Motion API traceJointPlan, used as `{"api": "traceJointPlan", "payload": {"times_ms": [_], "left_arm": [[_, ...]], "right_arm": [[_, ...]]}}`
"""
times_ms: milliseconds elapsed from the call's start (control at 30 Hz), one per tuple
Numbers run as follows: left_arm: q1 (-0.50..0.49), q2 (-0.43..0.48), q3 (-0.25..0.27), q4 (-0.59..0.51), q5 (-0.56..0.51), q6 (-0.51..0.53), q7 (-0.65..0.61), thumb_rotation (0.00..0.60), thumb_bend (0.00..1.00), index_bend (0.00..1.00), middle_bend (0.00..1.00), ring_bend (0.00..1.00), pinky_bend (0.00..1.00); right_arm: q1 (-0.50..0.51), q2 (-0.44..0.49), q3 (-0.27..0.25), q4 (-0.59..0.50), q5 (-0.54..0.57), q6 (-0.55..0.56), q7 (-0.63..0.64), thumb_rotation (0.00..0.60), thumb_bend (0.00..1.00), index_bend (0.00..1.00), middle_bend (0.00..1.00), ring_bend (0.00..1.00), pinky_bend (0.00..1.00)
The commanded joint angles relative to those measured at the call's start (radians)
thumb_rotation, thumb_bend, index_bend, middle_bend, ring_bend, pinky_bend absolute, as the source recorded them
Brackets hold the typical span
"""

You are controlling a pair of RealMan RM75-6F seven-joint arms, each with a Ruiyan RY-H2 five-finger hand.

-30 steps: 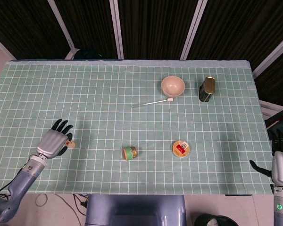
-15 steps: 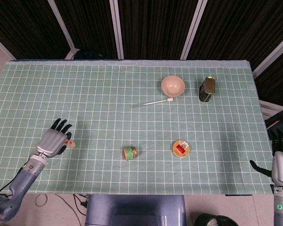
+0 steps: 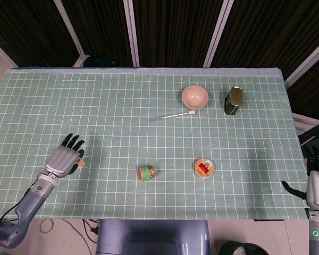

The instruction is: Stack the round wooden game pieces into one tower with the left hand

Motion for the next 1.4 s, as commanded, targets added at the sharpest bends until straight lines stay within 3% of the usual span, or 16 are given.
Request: {"api": "traceJointPlan", "payload": {"times_ms": [33, 800, 967, 1167, 1400], "left_arm": [[0.0, -0.002, 0.001, -0.001, 0.001, 0.002, 0.005, 0.6, 0.34, 0.47, 0.15, 0.0, 0.0], [0.006, 0.018, -0.001, -0.031, 0.012, 0.028, 0.019, 0.6, 0.34, 0.36, 0.14, 0.0, 0.0], [0.035, 0.065, -0.018, -0.081, 0.054, 0.114, -0.044, 0.6, 0.33, 0.26, 0.11, 0.0, 0.0], [0.116, 0.158, -0.025, -0.156, 0.156, 0.298, -0.202, 0.6, 0.31, 0.12, 0.07, 0.0, 0.0], [0.23, 0.27, -0.008, -0.2, 0.212, 0.471, -0.329, 0.6, 0.31, 0.07, 0.05, 0.0, 0.0]], "right_arm": [[0.0, 0.0, 0.0, 0.0, 0.0, 0.0, 0.0, 0.6, 0.23, 0.05, 0.01, 0.04, 0.0], [0.0, -0.002, 0.001, -0.001, 0.003, 0.004, -0.008, 0.6, 0.23, 0.05, 0.01, 0.04, 0.0], [0.0, -0.002, 0.001, 0.001, 0.001, 0.004, -0.007, 0.6, 0.23, 0.05, 0.01, 0.04, 0.0], [-0.001, -0.002, -0.002, 0.002, -0.006, 0.006, -0.005, 0.6, 0.23, 0.05, 0.01, 0.04, 0.0], [0.002, 0.005, -0.013, 0.01, -0.044, 0.002, 0.021, 0.6, 0.23, 0.05, 0.01, 0.04, 0.0]]}}
